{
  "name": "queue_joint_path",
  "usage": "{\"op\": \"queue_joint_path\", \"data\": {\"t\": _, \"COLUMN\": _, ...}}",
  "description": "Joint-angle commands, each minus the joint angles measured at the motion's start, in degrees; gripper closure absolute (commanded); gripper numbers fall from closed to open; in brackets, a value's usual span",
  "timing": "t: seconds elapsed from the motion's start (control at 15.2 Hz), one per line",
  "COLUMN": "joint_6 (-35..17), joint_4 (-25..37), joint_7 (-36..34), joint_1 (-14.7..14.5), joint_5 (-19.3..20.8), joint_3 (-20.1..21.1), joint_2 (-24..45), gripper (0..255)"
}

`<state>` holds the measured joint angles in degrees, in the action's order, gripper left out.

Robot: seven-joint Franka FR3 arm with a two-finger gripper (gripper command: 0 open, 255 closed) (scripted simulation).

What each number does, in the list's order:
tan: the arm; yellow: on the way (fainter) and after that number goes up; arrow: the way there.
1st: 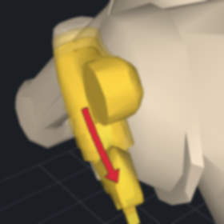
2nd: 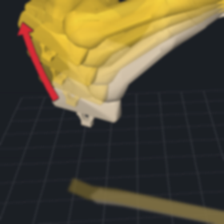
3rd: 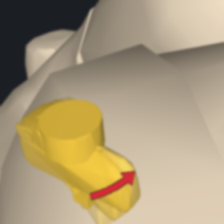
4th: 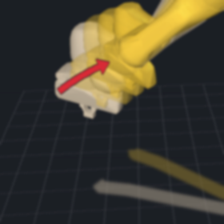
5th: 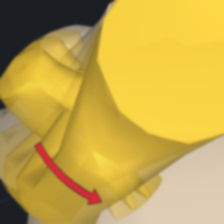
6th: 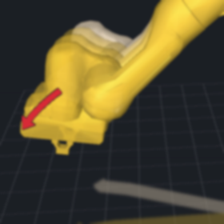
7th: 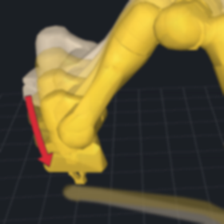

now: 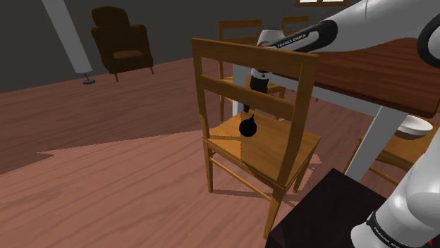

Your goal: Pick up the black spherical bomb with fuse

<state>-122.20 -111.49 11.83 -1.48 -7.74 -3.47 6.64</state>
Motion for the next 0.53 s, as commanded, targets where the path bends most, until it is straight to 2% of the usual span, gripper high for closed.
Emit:
{"op": "queue_joint_path", "data": {"t": 0.0, "joint_6": -0.59, "joint_4": 2.43, "joint_7": 0.62, "joint_1": 0.08, "joint_5": -0.18, "joint_3": 0.03, "joint_2": 3.38, "gripper": 0}}
{"op": "queue_joint_path", "data": {"t": 0.46, "joint_6": -5.81, "joint_4": -0.46, "joint_7": 1.44, "joint_1": 0.11, "joint_5": -0.83, "joint_3": 0.19, "joint_2": 5.75, "gripper": 0}}
